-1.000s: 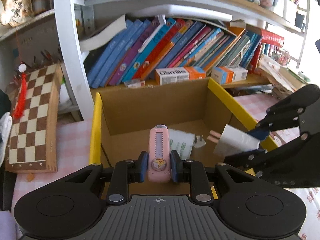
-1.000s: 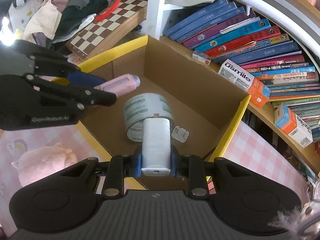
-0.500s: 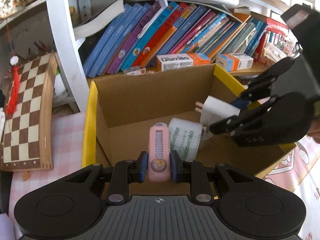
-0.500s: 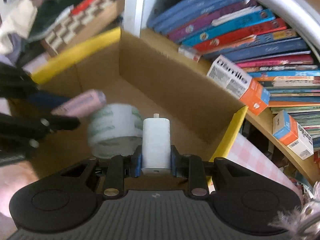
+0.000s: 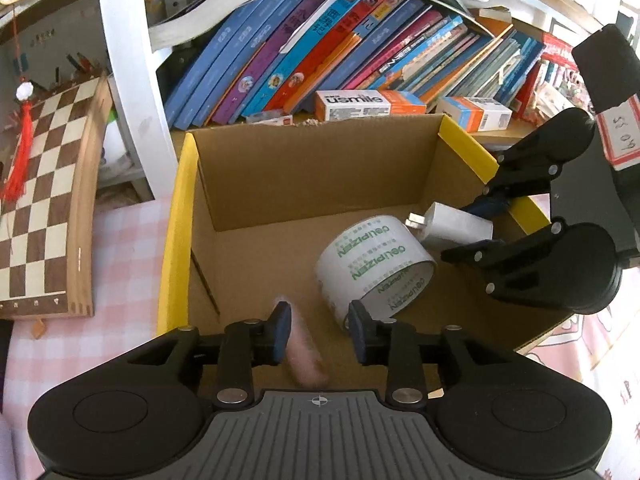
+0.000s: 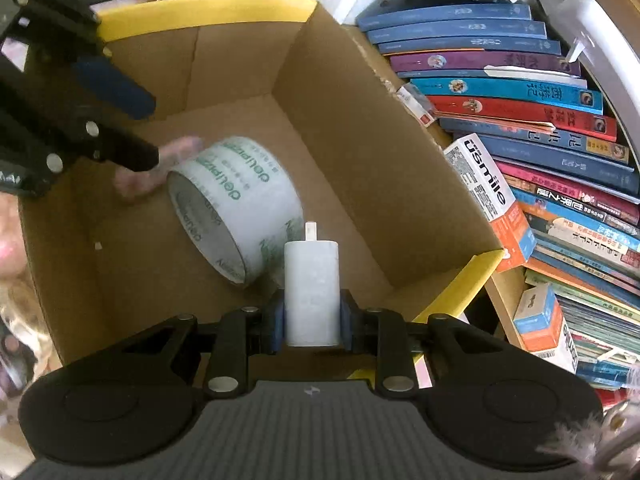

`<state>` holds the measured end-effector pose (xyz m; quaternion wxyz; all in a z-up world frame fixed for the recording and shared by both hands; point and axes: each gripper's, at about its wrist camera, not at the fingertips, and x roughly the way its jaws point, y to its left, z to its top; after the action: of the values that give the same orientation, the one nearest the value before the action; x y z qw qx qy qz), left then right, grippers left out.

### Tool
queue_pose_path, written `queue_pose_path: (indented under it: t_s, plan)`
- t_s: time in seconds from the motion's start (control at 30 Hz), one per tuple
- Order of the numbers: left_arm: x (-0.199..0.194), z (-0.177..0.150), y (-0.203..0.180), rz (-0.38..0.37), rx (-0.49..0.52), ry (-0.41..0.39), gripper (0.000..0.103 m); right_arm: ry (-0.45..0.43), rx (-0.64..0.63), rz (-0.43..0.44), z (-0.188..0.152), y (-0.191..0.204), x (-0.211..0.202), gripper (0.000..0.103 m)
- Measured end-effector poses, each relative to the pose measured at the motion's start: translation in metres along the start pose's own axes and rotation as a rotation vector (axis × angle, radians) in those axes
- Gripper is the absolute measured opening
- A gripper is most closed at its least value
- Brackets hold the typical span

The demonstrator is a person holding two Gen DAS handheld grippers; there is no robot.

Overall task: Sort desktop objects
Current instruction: 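Open the left tool dropping the pink stick while the right tool releases the adapter into the box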

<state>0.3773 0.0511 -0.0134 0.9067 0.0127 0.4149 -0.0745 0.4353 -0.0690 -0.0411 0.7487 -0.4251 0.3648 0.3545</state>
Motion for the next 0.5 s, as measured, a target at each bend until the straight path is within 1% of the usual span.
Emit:
queue_pose_path:
  t_s: [0.17,0.27,0.3,0.33,0.37,0.43,0.5]
  plan:
    - [-0.005,0.000,-0.009,-0.019,0.012,-0.010,0.034,0.013,-0.010,0.007,-0.006,-0.004,-0.001,0.025]
    - [-0.007,0.000,-0.013,-0.024,0.020,-0.015,0.035,0.016,0.010,0.002,-0.007,-0.005,-0.001,0.025]
    - [-0.008,0.000,-0.014,-0.023,0.024,-0.018,0.037,0.012,0.028,0.007,-0.007,-0.006,-0.001,0.028]
    - [-0.009,0.000,-0.015,-0.021,0.029,-0.022,0.041,0.002,0.055,0.022,-0.007,-0.007,-0.003,0.034]
    - [-0.011,0.000,-0.017,-0.017,0.034,-0.029,0.045,-0.007,0.080,0.035,-0.006,-0.008,-0.005,0.036]
    - [-0.017,0.000,-0.020,-0.005,0.049,-0.054,0.061,-0.026,0.112,0.043,-0.006,-0.008,-0.010,0.042]
    - [-0.023,0.000,-0.023,0.001,0.063,-0.082,0.066,-0.046,0.131,0.039,-0.004,-0.009,-0.016,0.045]
